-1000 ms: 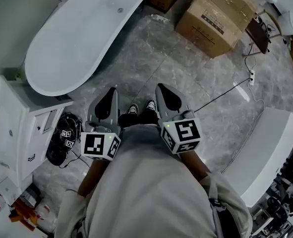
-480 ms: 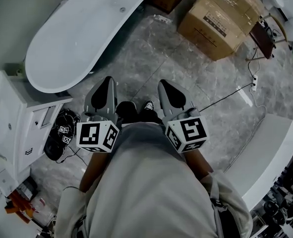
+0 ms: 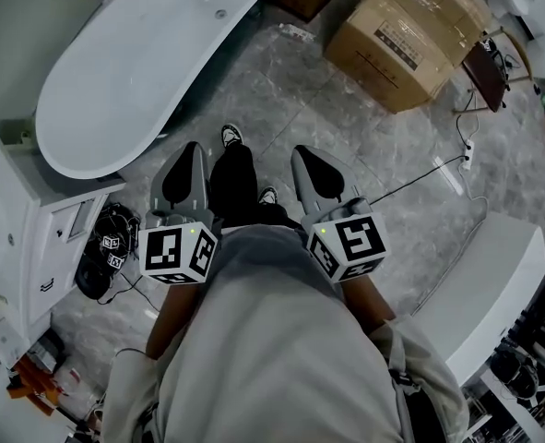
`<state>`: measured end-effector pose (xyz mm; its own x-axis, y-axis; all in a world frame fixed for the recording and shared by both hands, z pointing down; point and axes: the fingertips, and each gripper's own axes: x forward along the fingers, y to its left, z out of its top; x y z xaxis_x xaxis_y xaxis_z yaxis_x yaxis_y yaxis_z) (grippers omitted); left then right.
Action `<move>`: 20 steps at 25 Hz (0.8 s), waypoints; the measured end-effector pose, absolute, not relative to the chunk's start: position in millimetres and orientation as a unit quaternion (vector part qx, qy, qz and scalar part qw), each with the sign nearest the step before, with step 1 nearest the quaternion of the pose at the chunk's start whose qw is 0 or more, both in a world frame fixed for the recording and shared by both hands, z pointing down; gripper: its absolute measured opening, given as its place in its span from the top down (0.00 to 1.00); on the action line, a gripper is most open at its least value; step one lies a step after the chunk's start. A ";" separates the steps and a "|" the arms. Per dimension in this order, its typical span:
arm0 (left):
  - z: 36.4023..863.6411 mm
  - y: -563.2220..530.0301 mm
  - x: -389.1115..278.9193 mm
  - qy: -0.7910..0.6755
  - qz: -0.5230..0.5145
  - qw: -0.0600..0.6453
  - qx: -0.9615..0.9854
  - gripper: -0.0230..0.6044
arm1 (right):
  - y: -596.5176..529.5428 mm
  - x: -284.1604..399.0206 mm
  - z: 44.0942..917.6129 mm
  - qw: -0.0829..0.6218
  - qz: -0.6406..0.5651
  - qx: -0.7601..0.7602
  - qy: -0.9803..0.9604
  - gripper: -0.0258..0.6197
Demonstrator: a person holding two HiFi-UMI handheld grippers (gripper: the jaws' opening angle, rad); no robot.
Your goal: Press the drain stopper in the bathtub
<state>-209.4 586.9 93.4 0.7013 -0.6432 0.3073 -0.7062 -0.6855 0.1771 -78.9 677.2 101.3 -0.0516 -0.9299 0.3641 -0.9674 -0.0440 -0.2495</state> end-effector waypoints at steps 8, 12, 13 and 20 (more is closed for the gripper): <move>96.4 528.3 -166.5 -0.355 0.101 0.166 0.914 0.96 | 618.3 -40.8 104.7 0.054 0.225 0.688 -0.688 0.96; 95.4 485.1 -151.4 -0.353 0.106 0.164 0.915 0.96 | 575.3 -27.6 106.5 0.055 0.230 0.687 -0.687 0.96; 95.1 473.5 -148.1 -0.351 0.108 0.163 0.916 0.96 | 563.8 -25.9 106.2 0.056 0.230 0.686 -0.688 0.96; 85.9 400.2 -126.4 -0.338 0.108 0.160 0.921 0.96 | 492.1 -13.5 101.1 0.048 0.241 0.685 -0.686 0.96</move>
